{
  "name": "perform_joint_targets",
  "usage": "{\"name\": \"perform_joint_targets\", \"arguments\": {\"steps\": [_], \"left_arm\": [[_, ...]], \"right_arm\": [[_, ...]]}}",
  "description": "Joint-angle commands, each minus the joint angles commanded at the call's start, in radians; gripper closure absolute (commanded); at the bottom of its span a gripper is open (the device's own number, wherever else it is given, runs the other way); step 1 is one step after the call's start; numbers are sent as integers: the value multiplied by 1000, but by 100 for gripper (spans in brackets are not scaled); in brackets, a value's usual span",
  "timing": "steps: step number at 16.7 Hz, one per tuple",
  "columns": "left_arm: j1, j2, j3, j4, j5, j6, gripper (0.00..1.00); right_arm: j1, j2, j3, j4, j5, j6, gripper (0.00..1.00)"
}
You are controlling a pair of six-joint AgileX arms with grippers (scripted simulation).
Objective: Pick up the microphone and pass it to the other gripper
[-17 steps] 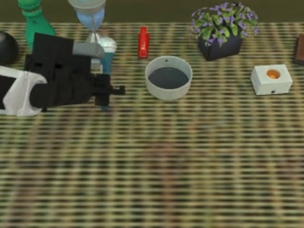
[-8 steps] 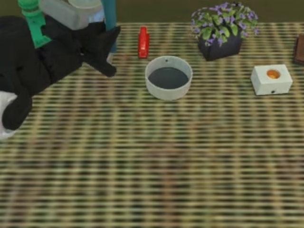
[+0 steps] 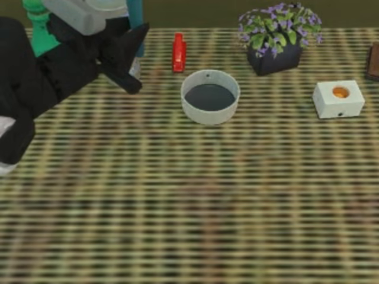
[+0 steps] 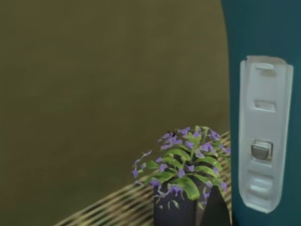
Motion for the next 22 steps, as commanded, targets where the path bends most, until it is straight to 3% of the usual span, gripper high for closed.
{"name": "perform_joint_targets", "arguments": {"steps": [3, 9, 11, 22], "left_arm": [[-65, -2, -4, 24, -66, -2, 100], [-295, -22, -26, 100, -315, -20, 100], [-342, -32, -29, 118, -362, -23, 100], [-350, -34, -30, 121, -370, -24, 100]], "right_arm": [[0, 0, 0, 0, 0, 0, 0], [0, 0, 0, 0, 0, 0, 0], [0, 0, 0, 0, 0, 0, 0], [1, 1, 1, 1, -1, 0, 0]]}}
